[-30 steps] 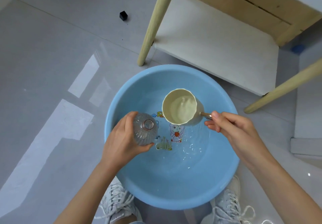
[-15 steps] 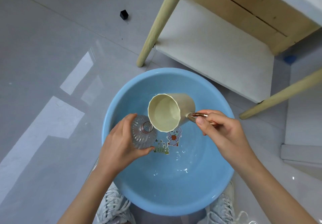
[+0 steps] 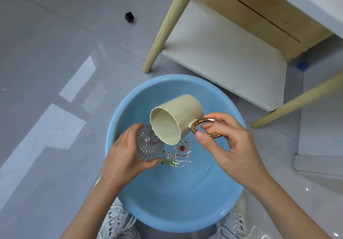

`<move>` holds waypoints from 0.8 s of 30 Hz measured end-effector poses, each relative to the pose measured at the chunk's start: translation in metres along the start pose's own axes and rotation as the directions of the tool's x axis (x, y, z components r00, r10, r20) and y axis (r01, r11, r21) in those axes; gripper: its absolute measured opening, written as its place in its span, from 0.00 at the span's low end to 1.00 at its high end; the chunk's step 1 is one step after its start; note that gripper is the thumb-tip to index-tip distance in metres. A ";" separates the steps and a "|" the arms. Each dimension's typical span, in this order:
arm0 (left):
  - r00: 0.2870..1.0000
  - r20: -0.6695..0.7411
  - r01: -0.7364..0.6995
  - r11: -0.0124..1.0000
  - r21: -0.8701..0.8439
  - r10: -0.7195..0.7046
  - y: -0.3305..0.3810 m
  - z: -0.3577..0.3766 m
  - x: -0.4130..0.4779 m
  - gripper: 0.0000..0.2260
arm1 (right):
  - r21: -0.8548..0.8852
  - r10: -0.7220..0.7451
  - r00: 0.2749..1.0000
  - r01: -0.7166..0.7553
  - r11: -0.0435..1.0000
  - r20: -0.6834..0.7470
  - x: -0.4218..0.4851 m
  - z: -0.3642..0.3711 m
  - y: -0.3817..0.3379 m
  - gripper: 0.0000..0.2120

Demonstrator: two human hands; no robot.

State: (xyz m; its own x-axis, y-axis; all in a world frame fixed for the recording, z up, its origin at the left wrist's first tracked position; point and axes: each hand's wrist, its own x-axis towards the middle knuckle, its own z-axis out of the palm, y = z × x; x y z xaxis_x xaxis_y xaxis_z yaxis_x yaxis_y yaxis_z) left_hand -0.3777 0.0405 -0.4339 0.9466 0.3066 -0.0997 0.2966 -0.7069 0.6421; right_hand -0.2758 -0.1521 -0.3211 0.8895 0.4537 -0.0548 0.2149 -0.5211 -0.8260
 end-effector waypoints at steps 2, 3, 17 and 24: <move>1.000 -0.001 -0.005 1.000 0.001 0.005 0.000 0.000 0.001 0.45 | -0.039 -0.015 1.000 0.014 0.999 -0.005 -0.001 -0.001 -0.001 0.17; 1.000 -0.003 -0.004 1.000 -0.001 0.004 0.000 0.001 0.001 0.45 | -0.058 -0.021 1.000 0.020 0.998 -0.007 -0.001 -0.001 -0.001 0.17; 1.000 -0.021 -0.003 1.000 -0.026 0.003 0.001 0.000 0.001 0.44 | -0.165 -0.136 0.991 0.133 0.977 -0.003 -0.003 0.000 -0.006 0.14; 0.999 -0.031 -0.006 0.999 -0.035 0.005 0.001 -0.001 0.001 0.43 | -0.194 -0.164 0.987 0.160 0.968 -0.003 -0.004 0.000 -0.006 0.15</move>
State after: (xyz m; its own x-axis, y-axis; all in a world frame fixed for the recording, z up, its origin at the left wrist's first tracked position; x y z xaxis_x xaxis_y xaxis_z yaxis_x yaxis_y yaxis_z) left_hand -0.3767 0.0402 -0.4324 0.9436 0.3230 -0.0727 0.2863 -0.6860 0.6689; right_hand -0.2806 -0.1509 -0.3158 0.8437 0.5304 0.0829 0.4283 -0.5719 -0.6997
